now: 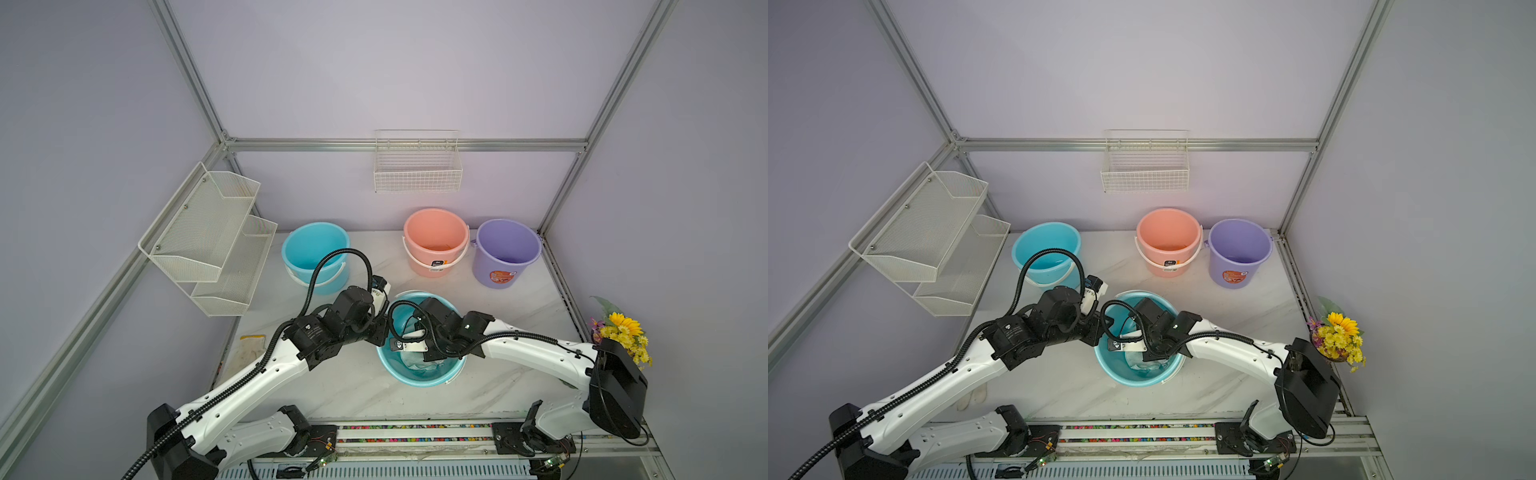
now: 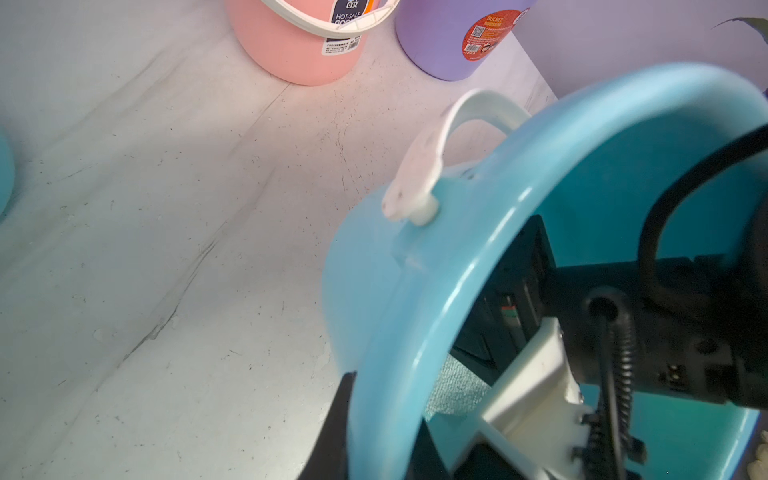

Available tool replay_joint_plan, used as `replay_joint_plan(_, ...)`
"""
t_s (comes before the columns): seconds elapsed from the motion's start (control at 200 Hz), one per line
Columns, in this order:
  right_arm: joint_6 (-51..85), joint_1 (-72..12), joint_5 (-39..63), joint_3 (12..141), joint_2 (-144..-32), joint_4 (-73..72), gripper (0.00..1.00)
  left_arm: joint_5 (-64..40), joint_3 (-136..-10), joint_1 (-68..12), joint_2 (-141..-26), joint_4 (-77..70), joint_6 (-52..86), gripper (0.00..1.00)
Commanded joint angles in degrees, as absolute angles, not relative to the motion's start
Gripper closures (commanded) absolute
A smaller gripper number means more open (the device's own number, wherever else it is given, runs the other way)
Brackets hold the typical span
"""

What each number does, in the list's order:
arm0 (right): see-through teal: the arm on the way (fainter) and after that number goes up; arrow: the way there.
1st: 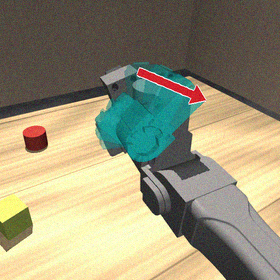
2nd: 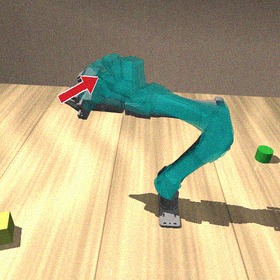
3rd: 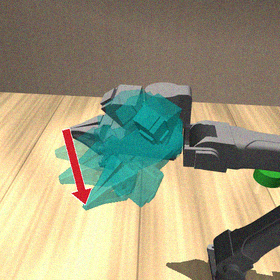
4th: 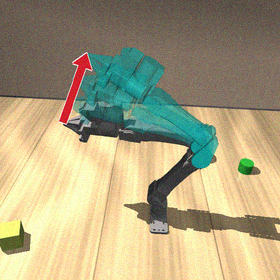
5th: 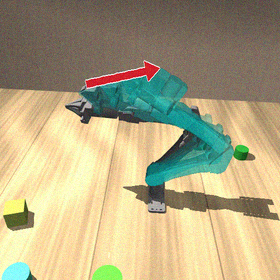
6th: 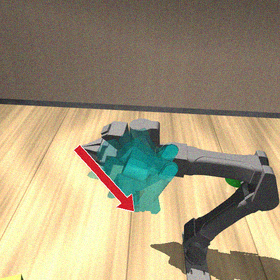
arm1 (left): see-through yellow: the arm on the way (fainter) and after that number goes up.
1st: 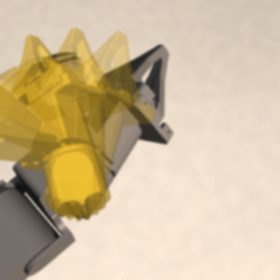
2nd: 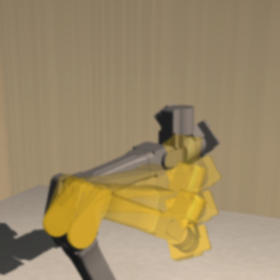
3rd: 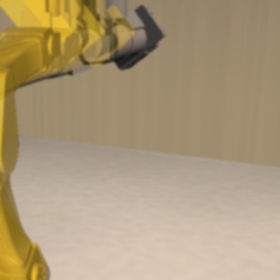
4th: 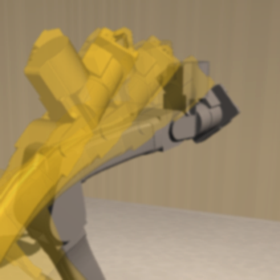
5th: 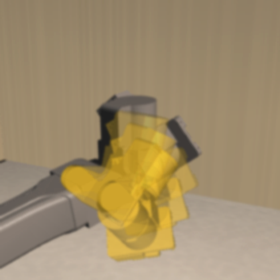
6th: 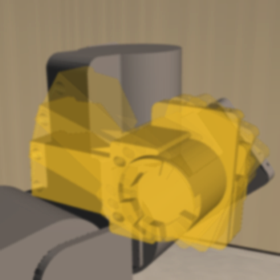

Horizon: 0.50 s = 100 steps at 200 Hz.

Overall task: Wipe the inside of the bucket with a cloth
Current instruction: Wipe the dirt from the inside of the bucket.

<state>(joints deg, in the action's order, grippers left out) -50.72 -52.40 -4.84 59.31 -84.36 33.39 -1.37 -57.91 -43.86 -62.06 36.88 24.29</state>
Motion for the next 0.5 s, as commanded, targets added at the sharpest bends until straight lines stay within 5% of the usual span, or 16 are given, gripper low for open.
replay_joint_plan(0.0, -53.65, -52.36, -19.34, 57.39, -82.28, 34.22, 1.00, 0.06, -62.07, -43.53, -61.43, 35.94, 24.87, 1.00)
replay_joint_plan(0.23, -62.30, -52.33, -28.36, 49.65, -80.14, 1.92, 1.00, -2.79, -62.05, -43.63, -61.96, 35.55, 24.97, 1.00)
replay_joint_plan(0.495, -53.71, -52.33, -6.07, 47.65, -80.21, -4.82, 1.00, -3.44, -61.73, -43.69, -61.18, 34.01, 25.20, 1.00)
